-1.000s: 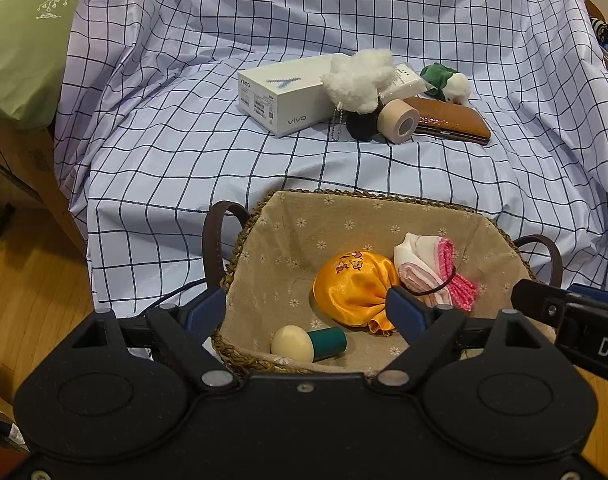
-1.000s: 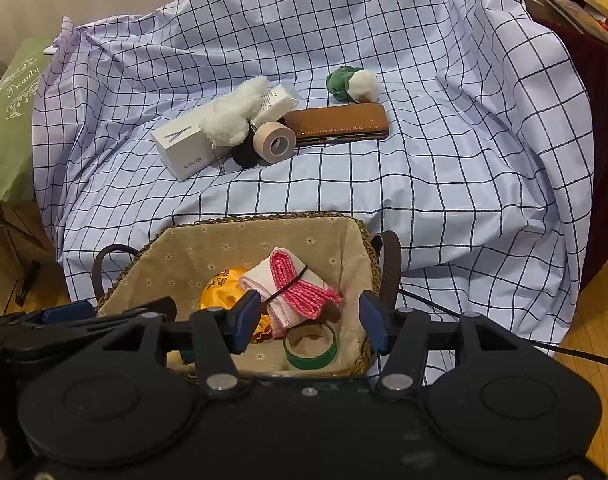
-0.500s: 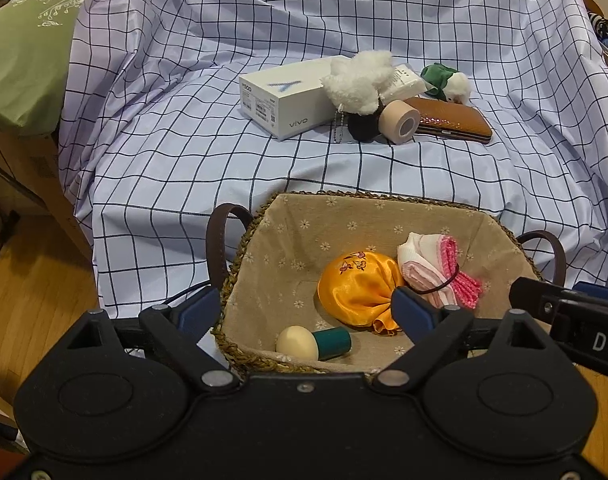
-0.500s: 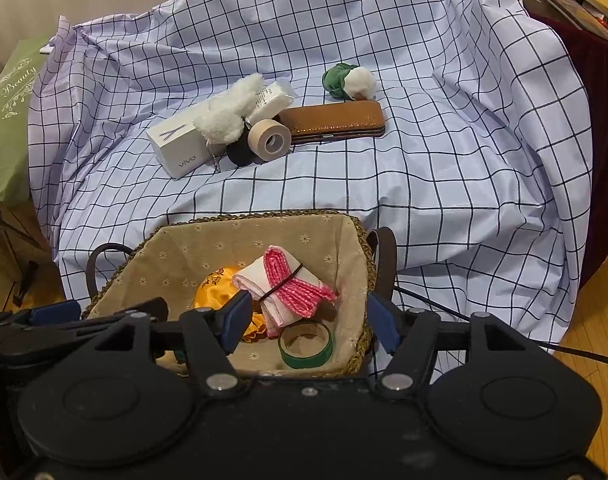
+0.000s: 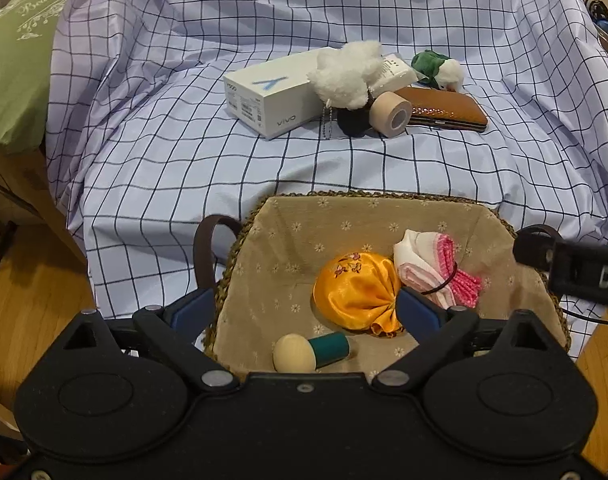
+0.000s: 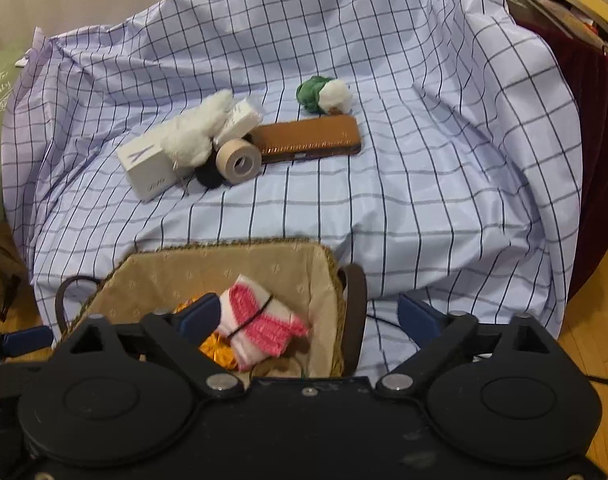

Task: Organize soft objects
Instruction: 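Move both tools toward the cotton plush and white tissue pack on the cloth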

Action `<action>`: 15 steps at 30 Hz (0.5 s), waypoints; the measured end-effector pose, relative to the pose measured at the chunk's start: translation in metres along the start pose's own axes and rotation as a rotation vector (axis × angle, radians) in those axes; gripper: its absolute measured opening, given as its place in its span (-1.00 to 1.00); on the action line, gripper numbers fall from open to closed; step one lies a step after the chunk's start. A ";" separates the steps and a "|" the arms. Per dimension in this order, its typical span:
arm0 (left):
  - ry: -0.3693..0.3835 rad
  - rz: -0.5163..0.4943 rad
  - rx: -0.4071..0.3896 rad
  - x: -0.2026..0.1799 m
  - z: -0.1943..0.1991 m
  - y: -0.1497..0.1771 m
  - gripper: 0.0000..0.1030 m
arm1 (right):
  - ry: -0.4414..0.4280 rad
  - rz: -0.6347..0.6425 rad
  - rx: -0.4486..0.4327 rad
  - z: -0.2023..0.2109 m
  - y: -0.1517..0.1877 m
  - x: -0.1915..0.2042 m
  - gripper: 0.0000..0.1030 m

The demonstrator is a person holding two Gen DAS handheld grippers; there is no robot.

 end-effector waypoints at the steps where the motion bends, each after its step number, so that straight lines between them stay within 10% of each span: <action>1: 0.002 -0.004 0.001 0.000 -0.001 -0.002 0.83 | -0.001 -0.002 -0.008 -0.001 -0.004 0.000 0.96; 15: 0.004 -0.022 -0.041 0.014 -0.033 -0.063 0.84 | -0.002 0.026 -0.043 -0.042 -0.069 0.007 0.99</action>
Point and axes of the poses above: each gripper's, at about its wrist camera, not at the fingertips, and z roughly against the way its jaws point, x to its left, y to its underside, the point moved 5 cm from there along -z, roughly the way its jaws point, and after that the axes turned 8 degrees about -z, right-handed, at the moved point
